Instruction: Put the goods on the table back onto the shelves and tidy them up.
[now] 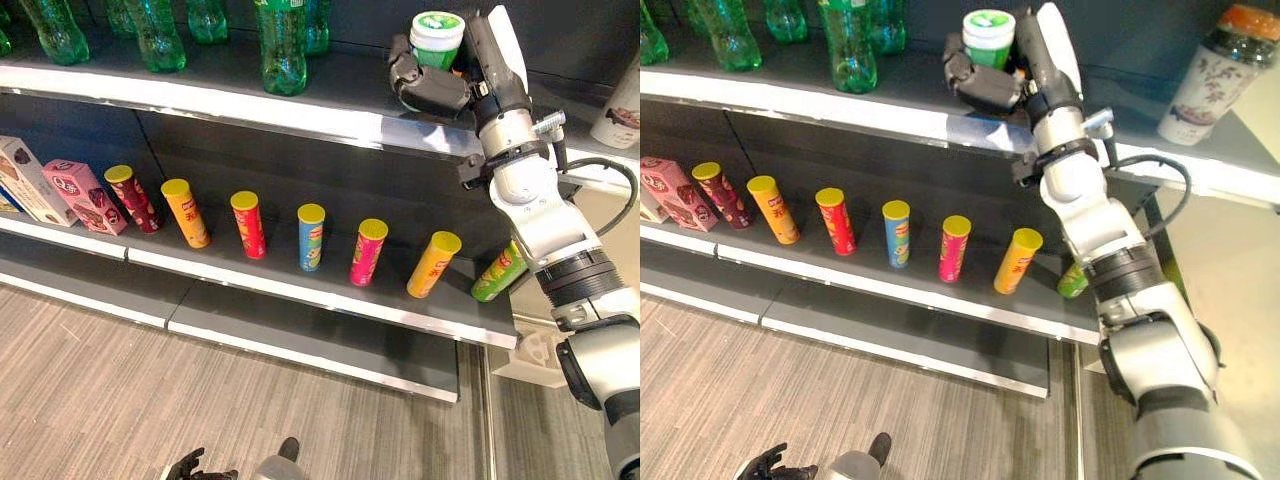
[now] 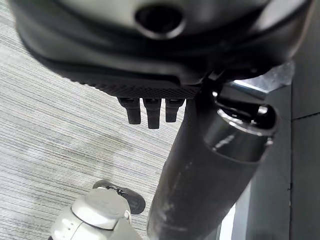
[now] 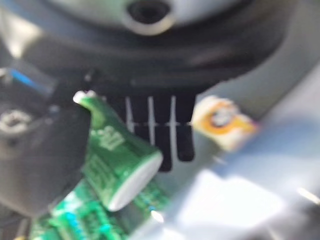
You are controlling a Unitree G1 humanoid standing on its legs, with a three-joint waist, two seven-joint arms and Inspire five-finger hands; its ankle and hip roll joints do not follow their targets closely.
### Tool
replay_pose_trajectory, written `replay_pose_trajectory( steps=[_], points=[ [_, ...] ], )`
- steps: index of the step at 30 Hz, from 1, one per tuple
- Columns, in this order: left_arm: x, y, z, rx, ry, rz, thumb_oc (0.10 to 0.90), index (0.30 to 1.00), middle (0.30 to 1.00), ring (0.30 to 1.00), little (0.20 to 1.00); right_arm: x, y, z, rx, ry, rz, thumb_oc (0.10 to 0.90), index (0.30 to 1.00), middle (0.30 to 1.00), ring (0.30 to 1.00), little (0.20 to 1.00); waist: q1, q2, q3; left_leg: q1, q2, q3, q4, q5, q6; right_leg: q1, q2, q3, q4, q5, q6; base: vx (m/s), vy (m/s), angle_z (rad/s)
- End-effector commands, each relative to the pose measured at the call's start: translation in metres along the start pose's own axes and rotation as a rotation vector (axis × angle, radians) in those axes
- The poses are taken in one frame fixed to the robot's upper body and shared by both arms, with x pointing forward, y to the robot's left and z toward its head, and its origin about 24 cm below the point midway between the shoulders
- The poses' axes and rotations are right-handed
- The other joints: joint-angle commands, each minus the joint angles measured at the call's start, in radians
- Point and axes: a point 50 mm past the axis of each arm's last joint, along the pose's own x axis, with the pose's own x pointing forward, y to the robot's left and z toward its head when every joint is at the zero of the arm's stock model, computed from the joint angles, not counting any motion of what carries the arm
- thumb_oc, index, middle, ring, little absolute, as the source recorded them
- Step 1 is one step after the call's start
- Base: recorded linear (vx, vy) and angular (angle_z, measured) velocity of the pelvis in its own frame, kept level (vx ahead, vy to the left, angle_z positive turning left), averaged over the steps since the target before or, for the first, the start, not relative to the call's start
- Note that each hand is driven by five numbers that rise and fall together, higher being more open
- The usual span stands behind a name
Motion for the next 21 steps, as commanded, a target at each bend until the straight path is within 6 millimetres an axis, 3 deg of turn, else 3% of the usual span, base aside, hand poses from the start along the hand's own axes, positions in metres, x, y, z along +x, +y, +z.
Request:
replay_pose_trajectory(
  steps=[1,10,21],
  points=[
    [0.003,0.009,0.014,0.092,-0.069,0.011,0.800,0.900,0.900,0.900,0.900,0.027,-0.027,0.051,-0.012,-0.178,-0.117,0.400,0.300,0.300,0.300,0.300,0.024,-0.012,-0.051,0.011,0.010,0.029,-0.006,-0.108,-0.021,-0.025,-0.018,0.036,0.015,-0.059,0.017,0.02,-0.007,-0.09],
    [0.002,0.010,0.018,0.055,-0.093,0.020,0.800,0.900,0.900,0.900,0.900,0.036,-0.021,0.038,0.018,-0.084,-0.136,0.400,0.300,0.300,0.300,0.300,0.037,-0.023,-0.036,0.014,0.013,0.025,-0.005,-0.112,-0.008,-0.031,-0.009,0.054,0.018,-0.065,0.015,0.02,-0.015,-0.14],
    [-0.002,0.003,0.023,0.067,-0.142,-0.031,0.800,0.900,0.900,0.900,0.900,0.040,-0.035,0.021,-0.078,0.006,-0.184,0.400,0.300,0.300,0.300,0.300,0.053,-0.018,-0.028,-0.012,0.011,-0.009,-0.003,-0.103,-0.011,-0.025,-0.002,0.021,0.021,-0.072,0.017,0.00,-0.008,0.08]
  ],
)
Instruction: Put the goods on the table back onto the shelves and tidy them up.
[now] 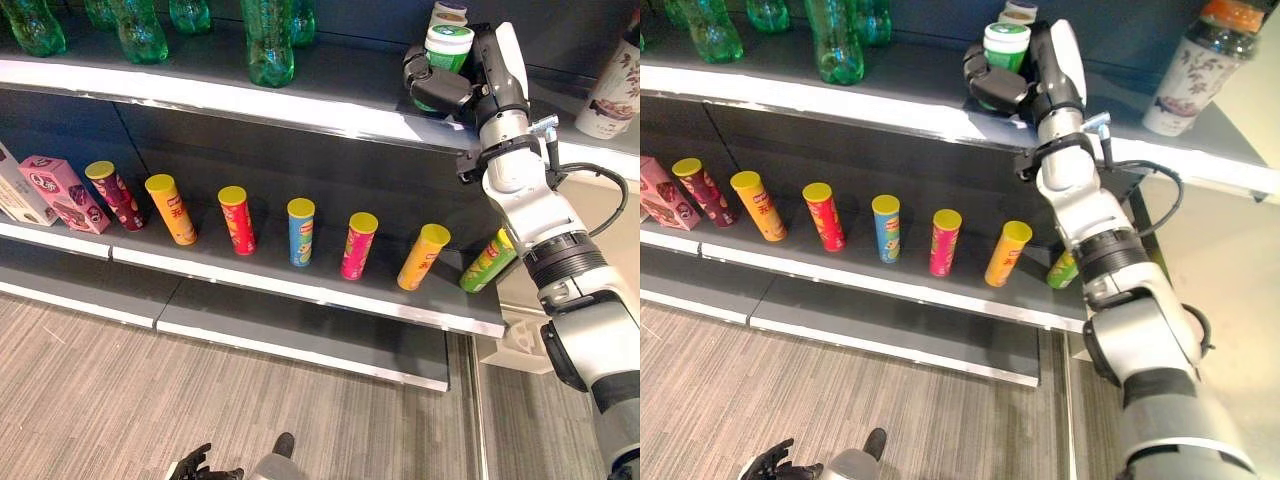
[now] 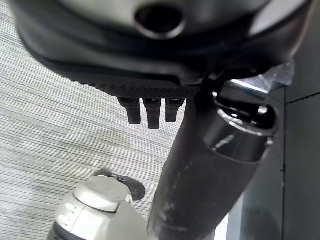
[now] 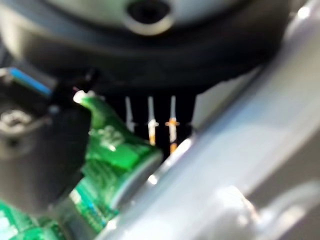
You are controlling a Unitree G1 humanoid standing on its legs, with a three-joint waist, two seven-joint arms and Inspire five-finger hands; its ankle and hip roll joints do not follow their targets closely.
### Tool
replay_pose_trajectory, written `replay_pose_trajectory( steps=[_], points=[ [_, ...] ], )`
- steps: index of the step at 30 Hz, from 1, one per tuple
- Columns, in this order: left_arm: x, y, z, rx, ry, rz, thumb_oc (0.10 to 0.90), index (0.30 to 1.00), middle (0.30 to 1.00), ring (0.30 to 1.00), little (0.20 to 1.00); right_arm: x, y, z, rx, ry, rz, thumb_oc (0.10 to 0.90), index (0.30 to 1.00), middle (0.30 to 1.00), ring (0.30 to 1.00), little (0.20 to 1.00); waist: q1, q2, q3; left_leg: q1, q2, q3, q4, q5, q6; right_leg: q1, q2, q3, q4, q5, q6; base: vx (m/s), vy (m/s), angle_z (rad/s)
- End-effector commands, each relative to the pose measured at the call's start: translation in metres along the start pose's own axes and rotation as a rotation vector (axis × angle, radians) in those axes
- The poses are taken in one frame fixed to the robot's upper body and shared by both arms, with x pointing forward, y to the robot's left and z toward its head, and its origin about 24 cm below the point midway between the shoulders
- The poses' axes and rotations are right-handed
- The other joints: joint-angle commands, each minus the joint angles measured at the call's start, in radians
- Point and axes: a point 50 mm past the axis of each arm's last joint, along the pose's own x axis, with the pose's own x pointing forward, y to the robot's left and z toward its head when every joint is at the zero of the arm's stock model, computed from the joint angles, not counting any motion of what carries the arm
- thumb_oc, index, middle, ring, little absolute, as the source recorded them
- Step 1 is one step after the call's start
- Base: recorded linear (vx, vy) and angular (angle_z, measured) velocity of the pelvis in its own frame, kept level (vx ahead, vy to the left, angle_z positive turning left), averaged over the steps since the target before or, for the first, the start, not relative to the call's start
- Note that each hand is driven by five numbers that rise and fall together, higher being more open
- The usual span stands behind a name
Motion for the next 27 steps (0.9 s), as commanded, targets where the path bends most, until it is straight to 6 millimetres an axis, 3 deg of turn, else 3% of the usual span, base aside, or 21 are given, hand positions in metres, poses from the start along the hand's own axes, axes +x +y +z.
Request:
replay_pose_trajectory(
  steps=[1,9,11,27],
  points=[
    [0.0038,0.0090,0.0265,0.048,-0.117,0.010,0.800,0.900,0.900,0.900,0.900,0.0231,-0.0301,0.0340,-0.096,-0.093,-0.107,0.400,0.300,0.300,0.300,0.300,0.048,-0.010,-0.028,-0.003,-0.001,-0.018,-0.004,-0.109,-0.008,-0.008,-0.013,0.003,0.021,-0.078,0.024,0.01,-0.001,0.03],
    [0.0037,0.0085,0.0256,0.054,-0.115,0.015,0.800,0.900,0.900,0.900,0.900,0.0235,-0.0357,0.0278,-0.109,-0.061,-0.135,0.400,0.300,0.300,0.300,0.300,0.049,-0.013,-0.019,-0.012,-0.007,-0.029,-0.005,-0.110,-0.004,-0.014,-0.014,0.003,0.024,-0.076,0.027,0.00,0.000,0.01],
    [0.0038,0.0097,0.0258,0.054,-0.115,0.018,0.800,0.900,0.900,0.900,0.900,0.0236,-0.0350,0.0281,-0.109,-0.062,-0.135,0.800,0.900,0.900,0.900,0.900,0.048,-0.014,-0.019,-0.011,-0.007,-0.026,-0.005,-0.110,-0.004,-0.014,-0.014,0.005,0.024,-0.076,0.028,0.00,0.000,0.00],
    [0.0060,0.0098,0.0286,0.066,-0.109,0.021,0.800,0.900,0.900,0.900,0.900,0.0230,-0.0276,0.0287,-0.070,-0.059,-0.127,0.800,0.900,0.900,0.900,0.900,0.029,-0.018,-0.020,0.004,-0.003,-0.014,-0.005,-0.118,-0.004,-0.003,-0.013,0.016,0.017,-0.072,0.027,0.00,0.000,0.00]
  ],
)
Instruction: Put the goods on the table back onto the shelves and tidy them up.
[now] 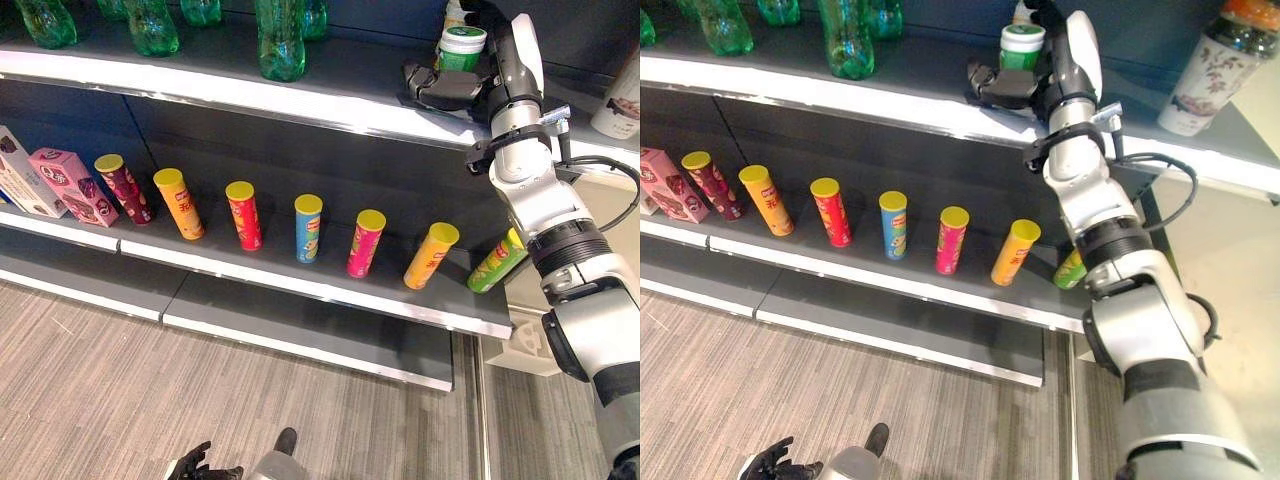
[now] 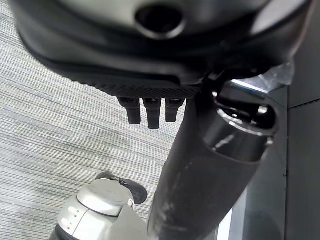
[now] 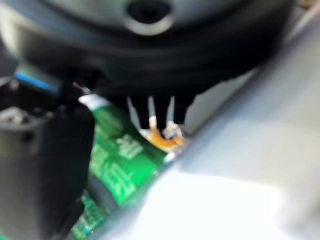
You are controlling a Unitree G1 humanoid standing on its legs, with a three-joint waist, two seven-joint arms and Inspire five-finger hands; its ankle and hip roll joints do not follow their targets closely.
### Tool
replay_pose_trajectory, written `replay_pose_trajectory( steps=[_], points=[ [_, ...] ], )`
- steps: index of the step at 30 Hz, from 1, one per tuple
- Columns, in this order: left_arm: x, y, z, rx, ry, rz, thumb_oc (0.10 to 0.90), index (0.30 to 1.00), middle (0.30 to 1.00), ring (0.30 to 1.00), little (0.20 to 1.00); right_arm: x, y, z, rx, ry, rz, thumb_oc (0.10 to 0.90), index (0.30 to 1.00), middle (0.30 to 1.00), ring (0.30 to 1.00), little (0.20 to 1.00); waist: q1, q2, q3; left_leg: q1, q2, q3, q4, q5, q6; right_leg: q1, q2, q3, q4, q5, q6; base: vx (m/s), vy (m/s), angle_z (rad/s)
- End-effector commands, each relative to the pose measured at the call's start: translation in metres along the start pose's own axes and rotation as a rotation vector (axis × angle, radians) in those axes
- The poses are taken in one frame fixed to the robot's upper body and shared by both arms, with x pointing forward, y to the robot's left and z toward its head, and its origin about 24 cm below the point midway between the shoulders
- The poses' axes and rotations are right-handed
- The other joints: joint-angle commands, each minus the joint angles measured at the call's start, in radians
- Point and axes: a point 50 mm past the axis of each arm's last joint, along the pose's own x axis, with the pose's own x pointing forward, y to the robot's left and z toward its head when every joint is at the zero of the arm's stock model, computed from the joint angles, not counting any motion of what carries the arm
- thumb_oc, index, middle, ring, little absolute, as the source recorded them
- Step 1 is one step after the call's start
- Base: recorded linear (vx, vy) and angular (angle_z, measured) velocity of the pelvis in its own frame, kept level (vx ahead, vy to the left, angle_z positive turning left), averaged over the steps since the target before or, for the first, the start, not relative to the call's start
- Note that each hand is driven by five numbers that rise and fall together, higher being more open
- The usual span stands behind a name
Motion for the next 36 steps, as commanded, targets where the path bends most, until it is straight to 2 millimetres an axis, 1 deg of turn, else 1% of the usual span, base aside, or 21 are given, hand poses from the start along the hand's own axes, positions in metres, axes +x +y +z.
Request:
replay_pose_trajectory(
  steps=[1,5,9,13,15,18,19,20,23,24,25,26,27,28,29,30,31,32,33,35,36],
  points=[
    [0.005,0.010,0.023,0.063,-0.094,0.019,0.800,0.900,0.900,0.900,0.900,0.013,-0.019,0.032,-0.002,-0.107,-0.086,0.800,0.900,0.900,0.900,0.900,0.018,-0.017,-0.019,0.022,-0.004,-0.005,-0.005,-0.127,-0.002,0.015,-0.015,0.020,0.016,-0.073,0.029,0.00,0.000,0.00],
    [0.005,0.011,0.021,0.066,-0.083,0.023,0.800,0.900,0.900,0.900,0.900,0.011,-0.021,0.035,0.028,-0.127,-0.099,0.800,0.900,0.900,0.900,0.900,0.014,-0.017,-0.021,0.025,-0.003,-0.002,-0.005,-0.129,-0.002,0.017,-0.015,0.023,0.015,-0.073,0.029,0.00,0.000,0.00],
    [0.004,0.011,0.018,0.063,-0.068,0.023,0.800,0.900,0.900,0.900,0.900,0.003,-0.023,0.047,0.098,-0.208,-0.116,0.800,0.900,0.900,0.900,0.900,0.002,-0.013,-0.022,0.036,-0.001,0.006,-0.005,-0.133,0.000,0.020,-0.014,0.030,0.015,-0.073,0.028,0.00,-0.001,-0.02],
    [0.003,0.010,0.016,0.045,-0.059,0.026,0.800,0.900,0.900,0.900,0.900,-0.012,-0.032,0.067,0.165,-0.350,-0.146,0.800,0.900,0.900,0.900,0.900,-0.013,-0.004,-0.023,0.042,0.002,0.018,-0.006,-0.136,-0.001,0.021,-0.015,0.038,0.013,-0.074,0.028,-0.01,-0.007,-0.09],
    [0.003,0.010,0.015,0.035,-0.057,0.031,0.800,0.900,0.900,0.900,0.900,-0.022,-0.040,0.078,0.193,-0.428,-0.182,0.800,0.900,0.900,0.900,0.900,-0.021,-0.001,-0.023,0.043,0.004,0.024,-0.006,-0.137,-0.001,0.018,-0.015,0.043,0.013,-0.074,0.028,-0.01,-0.013,-0.10],
    [0.003,0.010,0.015,0.019,-0.056,0.046,0.800,0.900,0.900,0.900,0.900,-0.042,-0.051,0.091,0.204,-0.549,-0.226,0.800,0.900,0.900,0.900,0.900,-0.040,0.004,-0.022,0.048,0.008,0.032,-0.006,-0.138,-0.003,0.014,-0.015,0.053,0.012,-0.075,0.028,-0.01,-0.003,-0.08],
    [0.003,0.011,0.013,0.015,-0.048,0.056,0.800,0.900,0.900,0.900,0.900,-0.054,-0.056,0.093,0.237,-0.588,-0.234,0.800,0.900,0.900,0.900,0.900,-0.050,0.005,-0.022,0.050,0.010,0.036,-0.006,-0.139,-0.004,0.014,-0.015,0.058,0.012,-0.076,0.028,-0.01,0.000,-0.14],
    [0.003,0.011,0.012,0.000,-0.045,0.059,0.800,0.900,0.900,0.900,0.900,-0.072,-0.059,0.100,0.298,-0.673,-0.193,0.800,0.900,0.900,0.900,0.900,-0.066,0.005,-0.022,0.053,0.012,0.046,-0.006,-0.141,-0.004,0.011,-0.015,0.065,0.011,-0.076,0.028,0.00,-0.002,-0.14],
    [0.002,0.006,0.008,-0.002,-0.031,0.036,0.800,0.900,0.900,0.900,0.900,-0.103,-0.057,0.097,0.508,-0.741,-0.053,0.800,0.900,0.900,0.900,0.900,-0.097,0.004,-0.022,0.059,0.015,0.060,-0.007,-0.143,-0.005,0.010,-0.014,0.076,0.011,-0.073,0.029,-0.01,-0.004,-0.09],
    [0.002,0.005,0.008,0.005,-0.032,0.027,0.800,0.900,0.900,0.900,0.900,-0.112,-0.054,0.092,0.571,-0.740,0.023,0.800,0.900,0.900,0.900,0.900,-0.108,0.002,-0.023,0.062,0.017,0.067,-0.007,-0.145,-0.005,0.008,-0.015,0.080,0.011,-0.072,0.030,-0.01,-0.002,-0.21],
    [0.002,0.001,0.011,0.007,-0.046,-0.003,0.800,0.900,0.900,0.900,0.900,-0.130,-0.043,0.080,0.745,-0.706,0.195,0.800,0.900,0.900,0.900,0.900,-0.126,0.001,-0.024,0.068,0.019,0.080,-0.007,-0.148,-0.005,0.003,-0.015,0.092,0.011,-0.069,0.031,-0.02,-0.001,-0.31],
    [0.002,-0.001,0.013,0.012,-0.056,-0.017,0.800,0.900,0.900,0.900,0.900,-0.137,-0.035,0.074,0.829,-0.675,0.275,0.800,0.900,0.900,0.900,0.900,-0.137,0.002,-0.024,0.070,0.019,0.087,-0.007,-0.149,-0.006,-0.002,-0.016,0.099,0.011,-0.067,0.032,-0.04,0.005,-0.44],
    [0.003,-0.001,0.022,0.018,-0.096,-0.044,0.800,0.900,0.900,0.900,0.900,-0.151,-0.016,0.054,0.887,-0.557,0.450,0.800,0.900,0.900,0.900,0.900,-0.157,0.004,-0.022,0.073,0.021,0.101,-0.007,-0.150,-0.006,-0.010,-0.018,0.110,0.011,-0.062,0.034,-0.04,0.010,-0.39],
    [0.003,-0.001,0.023,0.021,-0.103,-0.052,0.800,0.900,0.900,0.900,0.900,-0.158,-0.011,0.048,0.881,-0.516,0.510,0.800,0.900,0.900,0.900,0.900,-0.163,0.007,-0.023,0.075,0.022,0.108,-0.007,-0.150,-0.006,-0.013,-0.019,0.117,0.011,-0.060,0.034,-0.03,0.011,-0.44],
    [0.003,-0.001,0.027,0.021,-0.117,-0.070,0.800,0.900,0.900,0.900,0.900,-0.165,-0.002,0.037,0.875,-0.442,0.592,0.800,0.900,0.900,0.900,0.900,-0.172,0.008,-0.021,0.077,0.023,0.115,-0.007,-0.150,-0.006,-0.015,-0.020,0.119,0.011,-0.058,0.035,-0.01,0.005,-0.46],
    [0.003,-0.002,0.026,0.022,-0.116,-0.071,0.800,0.900,0.900,0.900,0.900,-0.165,-0.002,0.036,0.875,-0.440,0.593,0.800,0.900,0.900,0.900,0.900,-0.170,0.009,-0.023,0.077,0.023,0.116,-0.008,-0.151,-0.006,-0.015,-0.020,0.120,0.011,-0.058,0.035,-0.02,0.003,-0.43],
    [0.003,0.000,0.031,0.011,-0.138,-0.084,0.800,0.900,0.900,0.900,0.900,-0.176,0.009,0.023,0.889,-0.345,0.673,0.800,0.900,0.900,0.900,0.900,-0.179,0.011,-0.023,0.079,0.024,0.123,-0.008,-0.151,-0.008,-0.018,-0.022,0.122,0.011,-0.055,0.036,-0.02,0.017,-0.31],
    [0.005,0.000,0.036,0.019,-0.148,-0.101,0.800,0.900,0.900,0.900,0.900,-0.205,0.035,-0.010,0.892,-0.131,0.802,0.800,0.900,0.900,0.900,0.900,-0.202,0.015,-0.017,0.083,0.027,0.138,-0.008,-0.150,-0.009,-0.025,-0.024,0.133,0.012,-0.051,0.037,-0.03,0.018,-0.14],
    [0.005,0.003,0.037,0.024,-0.149,-0.106,0.800,0.900,0.900,0.900,0.900,-0.220,0.041,-0.027,0.849,-0.028,0.869,0.800,0.900,0.900,0.900,0.900,-0.214,0.017,-0.016,0.084,0.029,0.144,-0.008,-0.150,-0.010,-0.026,-0.024,0.135,0.011,-0.050,0.037,-0.01,0.018,-0.16],
    [0.007,0.005,0.037,0.025,-0.140,-0.116,0.800,0.900,0.900,0.900,0.900,-0.249,0.050,-0.066,0.718,0.192,0.945,0.800,0.900,0.900,0.900,0.900,-0.232,0.020,-0.017,0.090,0.032,0.155,-0.009,-0.151,-0.013,-0.030,-0.024,0.139,0.011,-0.049,0.038,0.00,0.006,-0.20],
    [0.007,0.005,0.037,0.025,-0.140,-0.116,0.800,0.900,0.900,0.900,0.900,-0.250,0.050,-0.067,0.717,0.192,0.945,0.800,0.900,0.900,0.900,0.900,-0.232,0.020,-0.018,0.090,0.032,0.155,-0.009,-0.151,-0.013,-0.030,-0.023,0.140,0.011,-0.049,0.038,0.00,0.010,-0.14]
  ],
)
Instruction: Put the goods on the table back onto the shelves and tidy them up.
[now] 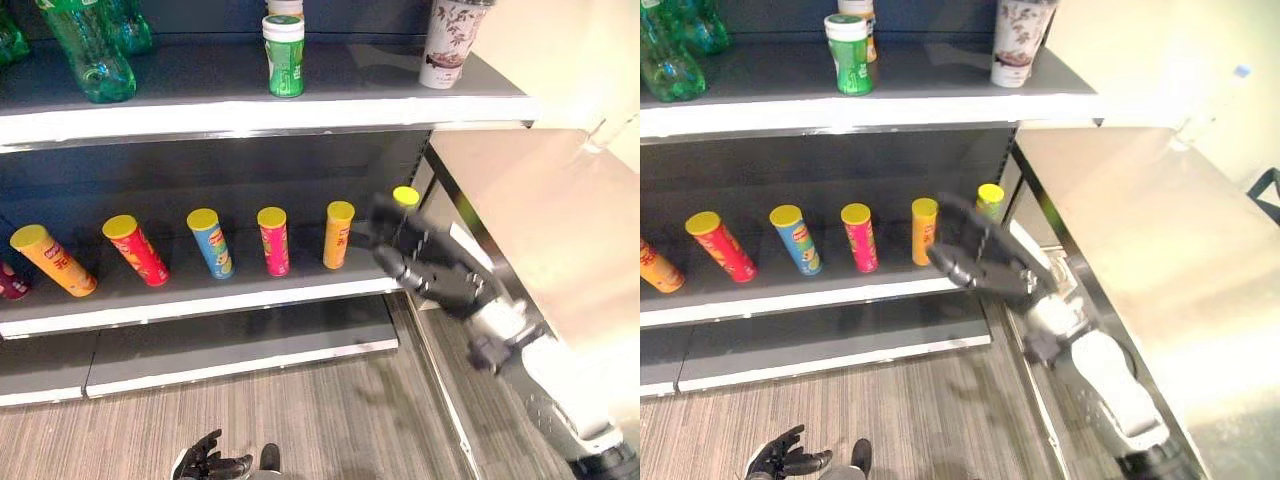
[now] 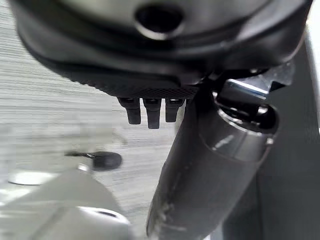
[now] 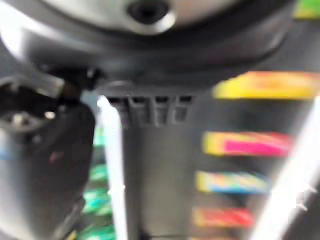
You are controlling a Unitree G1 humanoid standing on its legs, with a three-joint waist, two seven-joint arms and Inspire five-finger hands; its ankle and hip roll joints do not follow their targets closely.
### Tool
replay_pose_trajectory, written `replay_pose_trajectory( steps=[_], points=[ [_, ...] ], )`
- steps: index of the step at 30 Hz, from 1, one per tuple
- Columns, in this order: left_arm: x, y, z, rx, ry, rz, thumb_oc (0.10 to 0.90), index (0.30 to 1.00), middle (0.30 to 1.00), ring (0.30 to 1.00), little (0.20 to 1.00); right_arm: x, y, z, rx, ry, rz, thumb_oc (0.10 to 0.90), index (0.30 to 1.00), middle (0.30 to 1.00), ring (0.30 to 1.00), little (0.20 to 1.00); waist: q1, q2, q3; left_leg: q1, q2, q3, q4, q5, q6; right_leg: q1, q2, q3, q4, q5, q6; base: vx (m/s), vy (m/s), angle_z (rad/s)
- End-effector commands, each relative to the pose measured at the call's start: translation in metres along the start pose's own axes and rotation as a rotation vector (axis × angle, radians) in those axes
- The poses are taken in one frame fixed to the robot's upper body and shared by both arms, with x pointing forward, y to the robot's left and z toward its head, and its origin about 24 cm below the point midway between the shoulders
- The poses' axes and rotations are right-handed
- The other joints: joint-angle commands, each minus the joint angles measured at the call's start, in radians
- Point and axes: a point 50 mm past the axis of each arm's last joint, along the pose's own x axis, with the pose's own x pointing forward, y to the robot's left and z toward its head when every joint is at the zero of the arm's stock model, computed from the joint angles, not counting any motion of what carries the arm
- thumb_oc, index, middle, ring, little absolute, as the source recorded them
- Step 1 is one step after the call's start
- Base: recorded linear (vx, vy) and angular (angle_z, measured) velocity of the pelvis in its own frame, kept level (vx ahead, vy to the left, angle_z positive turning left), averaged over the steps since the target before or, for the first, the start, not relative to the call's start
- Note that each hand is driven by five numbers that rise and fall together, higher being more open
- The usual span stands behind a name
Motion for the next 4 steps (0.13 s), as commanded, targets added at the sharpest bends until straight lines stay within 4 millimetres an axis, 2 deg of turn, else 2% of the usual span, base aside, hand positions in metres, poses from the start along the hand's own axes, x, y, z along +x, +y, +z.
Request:
replay_pose_trajectory(
  steps=[1,2,3,4],
  points=[
    [0.006,0.011,0.019,0.072,-0.063,-0.025,0.800,0.900,0.900,0.900,0.900,-0.001,-0.013,-0.021,-0.191,0.182,0.049,0.800,0.900,0.900,0.900,0.900,-0.005,0.009,-0.020,0.042,0.000,-0.015,0.006,-0.142,-0.019,0.048,-0.025,-0.032,0.010,-0.069,0.046,0.01,0.011,-0.10],
    [0.007,0.008,0.020,0.078,-0.060,-0.039,0.800,0.900,0.900,0.900,0.900,-0.009,-0.017,-0.046,-0.204,0.285,0.001,0.800,0.900,0.900,0.900,0.900,-0.010,0.011,-0.020,0.044,0.000,-0.012,0.006,-0.143,-0.019,0.048,-0.025,-0.029,0.011,-0.070,0.046,0.01,0.011,-0.03],
    [0.007,0.009,0.020,0.078,-0.060,-0.038,0.800,0.900,0.900,0.900,0.900,-0.008,-0.016,-0.047,-0.205,0.284,0.001,0.800,0.900,0.900,0.900,0.900,-0.009,0.009,-0.020,0.044,0.001,-0.011,0.006,-0.144,-0.019,0.048,-0.024,-0.029,0.011,-0.070,0.046,0.03,0.009,-0.09],
    [0.009,0.004,0.022,0.089,-0.059,-0.051,0.800,0.900,0.900,0.900,0.900,-0.024,-0.020,-0.097,-0.135,0.447,-0.147,0.800,0.900,0.900,0.900,0.900,-0.017,0.014,-0.021,0.050,0.002,-0.009,0.006,-0.145,-0.017,0.049,-0.024,-0.025,0.010,-0.071,0.045,0.03,0.007,-0.08]
  ],
)
